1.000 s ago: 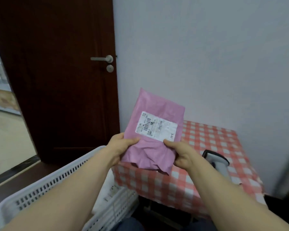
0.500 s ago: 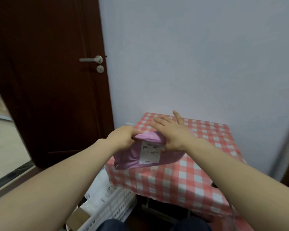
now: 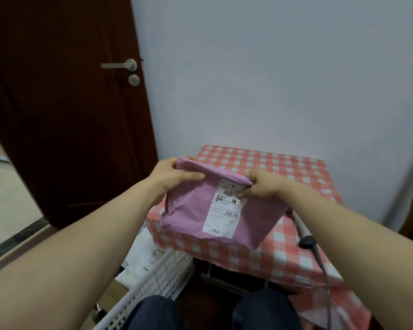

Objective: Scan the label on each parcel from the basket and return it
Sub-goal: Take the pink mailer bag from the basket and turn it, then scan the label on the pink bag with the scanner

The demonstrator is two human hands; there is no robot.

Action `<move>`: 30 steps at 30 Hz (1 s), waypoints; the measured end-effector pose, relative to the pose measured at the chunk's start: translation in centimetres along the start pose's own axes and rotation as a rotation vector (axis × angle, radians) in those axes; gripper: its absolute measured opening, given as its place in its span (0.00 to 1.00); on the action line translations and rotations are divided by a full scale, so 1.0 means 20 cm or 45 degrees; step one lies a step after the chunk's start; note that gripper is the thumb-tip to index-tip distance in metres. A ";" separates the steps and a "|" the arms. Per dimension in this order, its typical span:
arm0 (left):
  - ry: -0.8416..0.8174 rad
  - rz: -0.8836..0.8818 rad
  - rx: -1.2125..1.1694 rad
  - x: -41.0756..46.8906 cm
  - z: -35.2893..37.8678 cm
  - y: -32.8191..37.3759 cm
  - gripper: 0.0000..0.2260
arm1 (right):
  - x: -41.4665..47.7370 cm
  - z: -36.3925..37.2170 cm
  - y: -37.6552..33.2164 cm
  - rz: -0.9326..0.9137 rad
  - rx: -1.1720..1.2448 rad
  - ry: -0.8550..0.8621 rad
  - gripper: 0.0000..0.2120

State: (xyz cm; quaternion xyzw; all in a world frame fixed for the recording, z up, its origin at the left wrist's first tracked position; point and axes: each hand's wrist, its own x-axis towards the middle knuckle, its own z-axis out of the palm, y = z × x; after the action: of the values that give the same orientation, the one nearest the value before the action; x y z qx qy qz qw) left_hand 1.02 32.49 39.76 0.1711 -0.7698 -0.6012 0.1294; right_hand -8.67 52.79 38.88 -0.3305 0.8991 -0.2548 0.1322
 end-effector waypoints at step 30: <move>0.317 -0.241 -0.261 0.35 0.22 -0.28 0.16 | 0.02 0.26 0.80 1.056 0.227 0.502 0.09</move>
State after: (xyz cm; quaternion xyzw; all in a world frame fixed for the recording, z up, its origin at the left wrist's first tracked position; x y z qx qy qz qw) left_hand -6.41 32.19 33.17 0.3019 -0.6630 -0.6600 0.1834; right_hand -15.25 61.10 25.76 0.1242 0.9378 -0.3147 0.0777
